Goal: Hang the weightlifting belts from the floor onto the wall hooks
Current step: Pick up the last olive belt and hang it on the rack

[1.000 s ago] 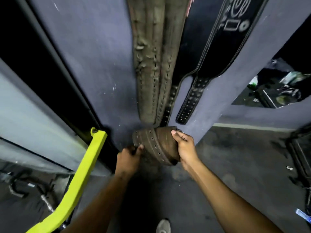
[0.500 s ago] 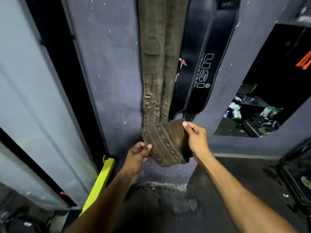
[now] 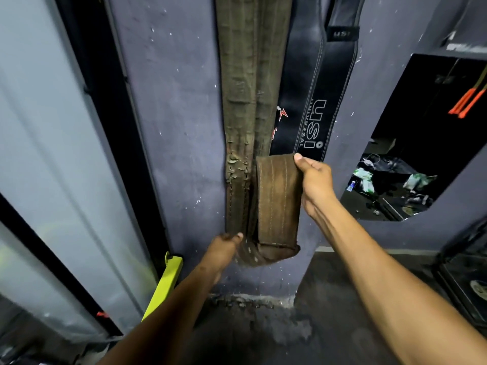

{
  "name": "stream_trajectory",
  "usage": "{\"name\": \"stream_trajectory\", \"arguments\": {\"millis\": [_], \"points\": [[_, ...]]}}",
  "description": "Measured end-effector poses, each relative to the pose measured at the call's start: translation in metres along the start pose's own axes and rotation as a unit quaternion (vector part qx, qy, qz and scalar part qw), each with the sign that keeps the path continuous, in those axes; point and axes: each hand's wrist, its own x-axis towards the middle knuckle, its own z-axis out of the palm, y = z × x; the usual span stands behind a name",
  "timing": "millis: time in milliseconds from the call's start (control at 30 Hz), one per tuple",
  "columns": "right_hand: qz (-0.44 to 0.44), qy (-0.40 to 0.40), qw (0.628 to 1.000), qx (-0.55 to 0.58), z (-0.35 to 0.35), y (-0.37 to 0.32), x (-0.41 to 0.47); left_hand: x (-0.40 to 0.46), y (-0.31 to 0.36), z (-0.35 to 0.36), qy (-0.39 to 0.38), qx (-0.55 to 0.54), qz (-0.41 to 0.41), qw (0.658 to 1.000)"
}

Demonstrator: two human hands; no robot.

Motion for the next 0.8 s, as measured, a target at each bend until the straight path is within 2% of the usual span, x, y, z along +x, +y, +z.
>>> {"name": "stream_trajectory", "arguments": {"millis": [67, 200, 267, 367, 400, 500, 567, 633, 700, 800], "points": [[0.024, -0.008, 1.0, 0.008, 0.001, 0.002, -0.001, 0.007, 0.029, 0.001, -0.015, -0.025, 0.061, 0.998], [0.082, 0.002, 0.995, 0.061, 0.005, 0.001, -0.002, 0.006, 0.081, -0.004, -0.136, 0.0, 0.132, 0.982], [0.108, 0.011, 0.99, 0.086, 0.009, -0.003, 0.0, 0.003, 0.087, -0.005, -0.154, -0.011, 0.129, 0.98], [0.109, -0.006, 0.987, 0.118, 0.019, -0.014, 0.005, 0.0, 0.067, -0.01, -0.239, 0.002, 0.121, 0.963], [0.093, -0.02, 0.988, 0.12, 0.025, -0.019, 0.007, -0.002, 0.061, -0.01, -0.243, 0.003, 0.126, 0.962], [0.042, -0.067, 0.992, 0.102, 0.039, -0.027, 0.011, -0.011, 0.061, -0.01, -0.177, -0.022, 0.167, 0.97], [-0.006, -0.072, 0.997, 0.02, 0.039, -0.022, 0.014, -0.017, 0.076, -0.011, -0.168, -0.022, 0.181, 0.969], [-0.069, -0.063, 0.981, -0.171, 0.028, -0.007, 0.015, -0.019, 0.095, -0.014, -0.17, -0.031, 0.188, 0.967], [-0.122, -0.078, 0.928, -0.344, 0.009, 0.016, 0.012, -0.02, 0.117, -0.016, -0.163, -0.054, 0.189, 0.967], [-0.204, -0.133, 0.832, -0.498, -0.013, 0.053, -0.004, -0.015, 0.138, -0.015, -0.137, -0.117, 0.131, 0.975]]}}
